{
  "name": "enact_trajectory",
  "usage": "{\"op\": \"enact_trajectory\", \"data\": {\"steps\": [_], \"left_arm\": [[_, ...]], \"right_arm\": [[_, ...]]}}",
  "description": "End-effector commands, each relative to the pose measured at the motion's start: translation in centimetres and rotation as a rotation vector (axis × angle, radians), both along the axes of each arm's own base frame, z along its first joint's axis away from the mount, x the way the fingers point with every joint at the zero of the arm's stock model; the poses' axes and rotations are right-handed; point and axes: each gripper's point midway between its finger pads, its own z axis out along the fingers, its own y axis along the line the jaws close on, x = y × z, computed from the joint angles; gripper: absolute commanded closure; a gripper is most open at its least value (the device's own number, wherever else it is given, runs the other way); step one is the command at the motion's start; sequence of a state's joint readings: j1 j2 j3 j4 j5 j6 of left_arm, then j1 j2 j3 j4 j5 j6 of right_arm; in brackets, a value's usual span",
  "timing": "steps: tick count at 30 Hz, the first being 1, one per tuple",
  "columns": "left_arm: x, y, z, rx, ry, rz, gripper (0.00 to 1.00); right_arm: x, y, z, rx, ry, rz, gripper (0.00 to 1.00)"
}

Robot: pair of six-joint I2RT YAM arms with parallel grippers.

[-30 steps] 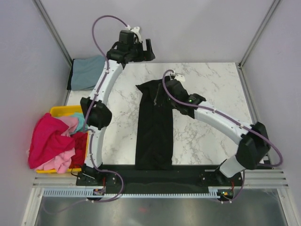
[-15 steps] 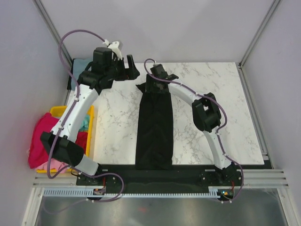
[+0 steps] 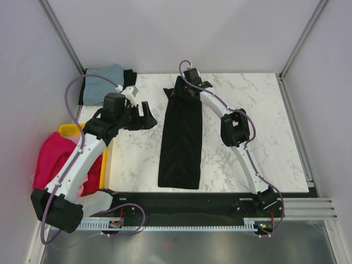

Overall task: Fold and stack the t-shirts
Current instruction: Fold the tshirt

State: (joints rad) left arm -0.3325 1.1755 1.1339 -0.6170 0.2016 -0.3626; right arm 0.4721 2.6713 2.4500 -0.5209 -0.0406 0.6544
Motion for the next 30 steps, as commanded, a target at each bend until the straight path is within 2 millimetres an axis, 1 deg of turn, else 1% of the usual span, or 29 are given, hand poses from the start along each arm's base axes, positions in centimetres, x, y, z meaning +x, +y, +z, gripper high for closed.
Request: {"op": "enact_trajectory", "data": {"steps": [1,2,3,4,5,6,7,8,9,10,11,12,13,15,16,17,18,19,20,21,22,23,24,25,26,27,28,29,30], "left_arm": [[-1.6,-0.3,0.8,-0.059,-0.024,-0.011,0.11],[-1.9,-0.2,0.6,-0.06,-0.018,-0.008,0.11],[-2.4,-0.2,-0.2,-0.061,0.004,-0.008,0.11],[-2.9,-0.1,-0.2,-0.07,0.004,-0.007,0.11],[-3.2,-0.2,-0.5,-0.077,0.012,-0.008,0.11],[-3.6,-0.2,-1.2,-0.08,0.033,-0.005,0.11],[-3.8,-0.2,-1.5,-0.08,0.04,-0.006,0.11],[-3.9,-0.2,-1.8,-0.078,0.048,-0.005,0.11],[-4.3,-0.1,-2.6,-0.072,0.067,-0.005,0.12],[-4.4,-0.1,-3.0,-0.071,0.078,-0.004,0.12],[-4.6,0.0,-3.3,-0.068,0.084,-0.002,0.12],[-5.0,0.0,-4.2,-0.062,0.104,0.002,0.12],[-5.1,0.2,-4.6,-0.054,0.111,0.013,0.13],[-5.6,0.4,-5.7,-0.05,0.134,0.028,0.13],[-5.6,0.6,-6.0,-0.043,0.14,0.043,0.13],[-5.7,0.7,-6.5,-0.038,0.151,0.053,0.13],[-6.0,0.7,-7.4,-0.036,0.175,0.064,0.13],[-6.1,0.8,-7.9,-0.032,0.186,0.073,0.13],[-6.3,0.8,-8.2,-0.033,0.196,0.078,0.14],[-6.7,0.7,-8.8,-0.037,0.214,0.082,0.14],[-6.8,0.8,-9.0,-0.036,0.217,0.096,0.15],[-6.9,0.8,-9.3,-0.035,0.219,0.104,0.16],[-7.3,0.9,-10.0,-0.038,0.24,0.121,0.16],[-7.2,1.0,-10.2,-0.042,0.233,0.132,0.2],[-7.6,1.1,-11.2,-0.041,0.254,0.143,0.2],[-7.7,1.0,-11.5,-0.047,0.258,0.145,0.2],[-7.6,0.8,-11.7,-0.058,0.253,0.14,0.21],[-8.0,0.6,-12.5,-0.066,0.275,0.145,0.21],[-8.1,0.4,-13.0,-0.075,0.281,0.144,0.21]], "right_arm": [[2.7,-1.7,-3.8,0.073,0.03,-0.079,0.18],[3.3,-1.7,-3.8,0.095,0.019,-0.087,0.18],[3.9,-1.7,-3.7,0.126,0.003,-0.089,0.16],[5.2,-0.5,-2.1,0.192,-0.081,-0.054,0.14],[5.5,0.0,-2.1,0.214,-0.108,-0.037,0.1],[6.6,0.8,-0.2,0.268,-0.19,-0.019,0.09],[6.5,1.4,-0.6,0.295,-0.192,0.01,0.07],[6.9,2.0,0.7,0.329,-0.224,0.031,0.04],[7.1,2.5,1.7,0.375,-0.259,0.059,0.03],[7.1,2.9,2.3,0.404,-0.275,0.083,0.02],[6.3,3.6,2.5,0.434,-0.27,0.138,0.02],[6.4,3.8,4.0,0.457,-0.316,0.16,0.02],[6.3,3.9,6.1,0.449,-0.356,0.186,0.02],[5.6,4.1,8.4,0.446,-0.391,0.246,0.02],[5.4,3.8,11.9,0.439,-0.449,0.269,0.02],[5.1,3.4,12.5,0.427,-0.45,0.274,0.02],[5.1,2.4,14.0,0.421,-0.466,0.262,0.02],[4.5,1.6,18.4,0.425,-0.524,0.258,0.02],[4.1,0.8,18.1,0.399,-0.512,0.248,0.02],[4.0,-0.5,19.2,0.379,-0.522,0.224,0.02],[2.9,-1.5,23.4,0.372,-0.574,0.217,0.02],[2.2,-2.4,22.1,0.33,-0.535,0.199,0.02],[0.6,-3.8,25.2,0.311,-0.557,0.18,0.02],[-0.4,-4.6,25.0,0.279,-0.532,0.157,0.02],[-2.1,-5.6,20.6,0.241,-0.424,0.129,0.03],[-4.3,-6.7,22.9,0.247,-0.439,0.104,0.04],[-5.9,-7.2,21.5,0.246,-0.399,0.1,0.06],[-8.6,-7.7,16.3,0.216,-0.277,0.098,0.1],[-10.9,-8.3,16.9,0.229,-0.261,0.086,0.12]]}}
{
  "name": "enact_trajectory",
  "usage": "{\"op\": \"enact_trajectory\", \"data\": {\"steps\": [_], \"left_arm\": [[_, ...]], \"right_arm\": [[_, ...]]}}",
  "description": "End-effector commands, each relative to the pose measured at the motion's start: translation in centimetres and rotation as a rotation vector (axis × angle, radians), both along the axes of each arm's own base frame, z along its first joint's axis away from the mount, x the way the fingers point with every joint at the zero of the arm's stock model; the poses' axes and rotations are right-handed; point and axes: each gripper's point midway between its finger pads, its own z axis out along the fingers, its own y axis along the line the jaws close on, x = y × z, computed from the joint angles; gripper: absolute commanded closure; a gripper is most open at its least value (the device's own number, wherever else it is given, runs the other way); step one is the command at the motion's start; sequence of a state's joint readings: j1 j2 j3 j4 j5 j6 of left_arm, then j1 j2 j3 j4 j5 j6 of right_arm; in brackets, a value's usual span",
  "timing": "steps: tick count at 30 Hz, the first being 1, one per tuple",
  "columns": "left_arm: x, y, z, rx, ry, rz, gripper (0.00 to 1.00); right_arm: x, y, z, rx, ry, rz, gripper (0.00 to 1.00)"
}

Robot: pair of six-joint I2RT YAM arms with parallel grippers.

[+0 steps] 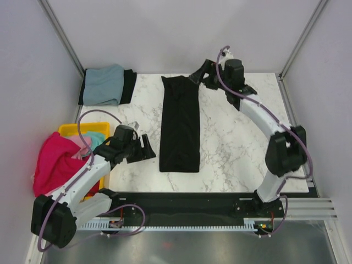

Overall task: Fold and stack the t-shirts
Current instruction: Fold the tshirt

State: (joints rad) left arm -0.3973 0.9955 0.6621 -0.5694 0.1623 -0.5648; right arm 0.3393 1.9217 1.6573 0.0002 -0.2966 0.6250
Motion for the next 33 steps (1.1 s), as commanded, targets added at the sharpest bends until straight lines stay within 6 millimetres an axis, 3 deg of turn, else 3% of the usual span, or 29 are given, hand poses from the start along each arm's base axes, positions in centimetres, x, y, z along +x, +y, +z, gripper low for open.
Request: {"op": "enact_trajectory", "data": {"steps": [1,2,3,4,5,6,8,10,11,13,17,27,31,33], "left_arm": [[0.6,-1.0,-0.4,-0.069,-0.017,0.05,0.22],[0.7,-1.4,-0.8,-0.082,-0.016,0.052,0.23],[0.2,-1.6,-1.7,-0.092,0.012,0.054,0.24],[0.2,-1.9,-2.1,-0.096,0.015,0.05,0.25],[-0.1,-2.2,-2.9,-0.104,0.029,0.048,0.26],[-0.1,-2.4,-3.2,-0.11,0.031,0.047,0.27],[-0.6,-2.6,-4.1,-0.117,0.05,0.052,0.3],[-0.8,-3.0,-4.4,-0.128,0.044,0.044,0.31],[-1.1,-3.1,-4.7,-0.135,0.054,0.049,0.31],[-1.4,-3.6,-4.9,-0.145,0.052,0.04,0.32],[-2.3,-3.6,-6.0,-0.128,0.075,0.041,0.35],[-2.7,-3.2,-7.1,-0.108,0.084,0.05,0.38],[-2.8,-3.0,-7.5,-0.108,0.085,0.065,0.39],[-2.7,-3.0,-7.5,-0.11,0.081,0.068,0.39]], "right_arm": [[-7.0,-1.5,-6.2,-0.062,0.188,-0.01,0.15],[-10.2,-2.2,-10.6,-0.098,0.29,0.003,0.2],[-12.6,-1.9,-10.1,-0.098,0.287,0.017,0.21],[-14.3,-2.0,-11.1,-0.115,0.307,0.017,0.21],[-17.4,-2.1,-14.3,-0.169,0.361,0.017,0.21],[-18.7,-2.2,-13.8,-0.17,0.344,0.017,0.21],[-22.0,-2.7,-16.4,-0.2,0.408,0.028,0.21],[-24.0,-2.9,-16.8,-0.193,0.432,0.018,0.24],[-25.8,-3.4,-18.5,-0.21,0.474,0.023,0.27],[-26.9,-3.3,-18.2,-0.175,0.465,0.028,0.28],[-30.3,-2.9,-20.9,-0.14,0.555,0.087,0.34],[-32.9,-1.6,-23.8,-0.147,0.623,0.142,0.41],[-33.7,-1.5,-24.6,-0.147,0.651,0.15,0.53],[-34.3,-1.6,-24.9,-0.16,0.661,0.153,0.54]]}}
